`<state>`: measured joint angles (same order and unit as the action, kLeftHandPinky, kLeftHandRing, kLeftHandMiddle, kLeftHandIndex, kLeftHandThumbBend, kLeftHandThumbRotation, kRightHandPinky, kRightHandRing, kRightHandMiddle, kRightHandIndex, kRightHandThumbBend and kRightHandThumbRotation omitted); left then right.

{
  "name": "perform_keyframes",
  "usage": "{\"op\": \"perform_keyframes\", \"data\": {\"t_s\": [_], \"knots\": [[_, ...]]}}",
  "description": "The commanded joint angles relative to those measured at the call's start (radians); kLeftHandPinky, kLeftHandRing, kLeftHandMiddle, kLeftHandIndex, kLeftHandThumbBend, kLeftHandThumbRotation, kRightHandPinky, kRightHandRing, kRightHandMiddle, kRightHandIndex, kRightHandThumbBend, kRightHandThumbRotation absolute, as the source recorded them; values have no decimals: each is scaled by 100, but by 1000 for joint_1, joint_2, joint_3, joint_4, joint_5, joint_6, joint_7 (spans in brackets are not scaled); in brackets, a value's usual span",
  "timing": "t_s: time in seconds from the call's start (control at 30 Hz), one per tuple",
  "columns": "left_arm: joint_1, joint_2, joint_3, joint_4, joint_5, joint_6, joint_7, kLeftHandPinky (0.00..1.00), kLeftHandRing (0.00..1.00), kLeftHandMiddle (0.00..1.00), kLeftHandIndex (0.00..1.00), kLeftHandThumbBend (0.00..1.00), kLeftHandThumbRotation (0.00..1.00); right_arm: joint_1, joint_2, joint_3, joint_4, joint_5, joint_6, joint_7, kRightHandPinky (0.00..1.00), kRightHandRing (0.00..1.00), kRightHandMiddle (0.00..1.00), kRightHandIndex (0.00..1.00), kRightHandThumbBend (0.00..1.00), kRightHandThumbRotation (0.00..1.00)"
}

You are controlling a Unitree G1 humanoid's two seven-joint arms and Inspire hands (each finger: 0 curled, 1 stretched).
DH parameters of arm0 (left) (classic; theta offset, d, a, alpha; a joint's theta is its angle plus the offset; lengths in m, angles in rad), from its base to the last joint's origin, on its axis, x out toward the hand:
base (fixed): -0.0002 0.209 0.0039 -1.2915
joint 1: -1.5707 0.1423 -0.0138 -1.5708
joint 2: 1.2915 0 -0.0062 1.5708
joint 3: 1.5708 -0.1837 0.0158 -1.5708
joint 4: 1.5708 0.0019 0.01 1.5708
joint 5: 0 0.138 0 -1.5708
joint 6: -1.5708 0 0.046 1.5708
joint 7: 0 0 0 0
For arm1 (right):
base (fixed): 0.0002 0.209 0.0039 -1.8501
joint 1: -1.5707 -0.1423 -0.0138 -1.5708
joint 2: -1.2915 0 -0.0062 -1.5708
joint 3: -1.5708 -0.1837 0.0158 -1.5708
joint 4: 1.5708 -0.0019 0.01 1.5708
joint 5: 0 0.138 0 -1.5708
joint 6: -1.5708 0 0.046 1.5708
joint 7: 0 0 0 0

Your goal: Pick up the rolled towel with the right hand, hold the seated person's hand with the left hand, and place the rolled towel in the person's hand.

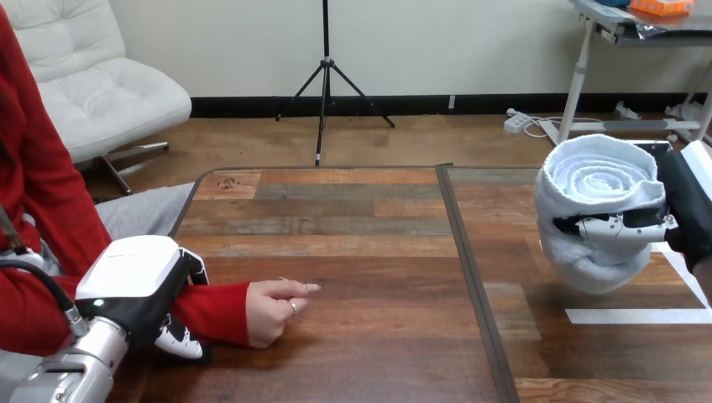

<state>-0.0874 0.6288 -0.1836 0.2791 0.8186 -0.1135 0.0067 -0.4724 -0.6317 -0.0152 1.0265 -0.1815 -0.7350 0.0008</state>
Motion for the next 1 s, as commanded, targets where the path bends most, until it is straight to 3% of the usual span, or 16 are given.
{"op": "perform_keyframes", "data": {"t_s": [0.0, 0.6, 0.97], "knots": [[-45, -4, -28, 21, -10, -2, -16, 32, 36, 40, 40, 83, 0, -48, -1, -40, -52, 34, -16, -5, 35, 39, 43, 43, 81, 0], [-50, -10, -54, 18, -16, -12, -43, 37, 45, 48, 46, 85, 0, -48, -5, -37, -59, 19, -13, -23, 33, 38, 42, 43, 82, 0], [-50, -20, -61, 15, -32, -3, -55, 38, 43, 45, 41, 79, 0, -50, -6, -36, -57, 17, -20, -27, 33, 38, 42, 43, 82, 0]]}}
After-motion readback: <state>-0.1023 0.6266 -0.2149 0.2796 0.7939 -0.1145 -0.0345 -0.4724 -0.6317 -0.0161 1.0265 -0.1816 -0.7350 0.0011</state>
